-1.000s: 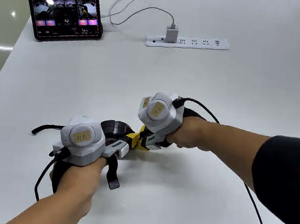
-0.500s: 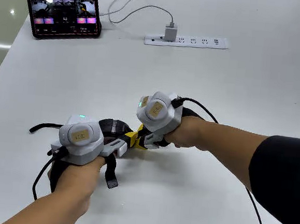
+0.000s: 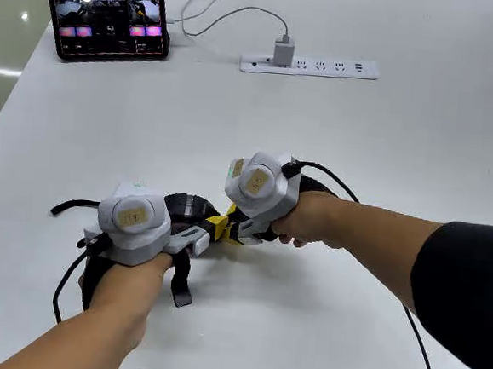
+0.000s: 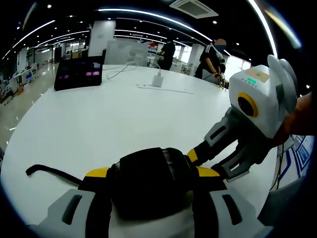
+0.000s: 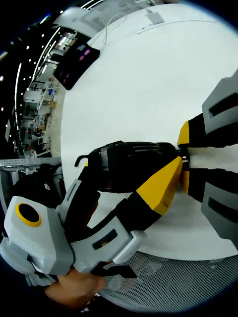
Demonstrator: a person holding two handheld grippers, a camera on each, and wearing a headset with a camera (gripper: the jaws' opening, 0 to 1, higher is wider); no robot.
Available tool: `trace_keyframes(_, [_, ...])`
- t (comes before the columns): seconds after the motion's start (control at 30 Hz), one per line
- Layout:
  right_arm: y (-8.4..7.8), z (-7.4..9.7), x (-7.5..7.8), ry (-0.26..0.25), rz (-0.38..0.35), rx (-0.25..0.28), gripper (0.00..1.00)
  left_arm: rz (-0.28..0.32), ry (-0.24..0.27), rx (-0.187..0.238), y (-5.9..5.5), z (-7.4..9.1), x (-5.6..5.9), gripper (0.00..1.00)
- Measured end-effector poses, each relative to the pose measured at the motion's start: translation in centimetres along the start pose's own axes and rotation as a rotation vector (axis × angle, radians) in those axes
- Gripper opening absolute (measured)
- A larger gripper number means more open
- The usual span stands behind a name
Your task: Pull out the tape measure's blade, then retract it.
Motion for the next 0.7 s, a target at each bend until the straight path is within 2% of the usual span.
trace_keyframes(0.13, [0.0,0.0,0.0,-0.006,-0.007,0.004,0.11,-0.012,0.002,-0.036,0.2,0.0,0.1,0.62])
trace_keyframes(0.23, [0.0,0.1,0.2,-0.026,-0.009,0.008,0.15,-0.048,0.000,-0.042,0.4,0.1,0.2,0.62])
trace_keyframes(0.37, [-0.1,0.3,0.1,-0.023,-0.016,0.014,0.16,-0.066,-0.024,-0.040,0.7,0.3,0.0,0.61])
trace_keyframes(0.57, [-0.4,1.3,0.3,-0.049,-0.049,0.019,0.19,-0.094,-0.049,-0.034,1.3,0.4,0.1,0.61])
trace_keyframes(0.7, [-0.9,2.3,0.2,-0.074,-0.085,0.040,0.20,-0.107,-0.063,-0.029,1.7,1.1,0.0,0.63])
Point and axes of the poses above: the centre of the closed fingertips' face, and the gripper's own axes: z roughly backward along the fingers, x roughly to its right, y roughly out of its top, the point moved 5 cm from there along z, roughly backward along the fingers, and after that the axes turned 1 degree about x, right-handed, at the moved point
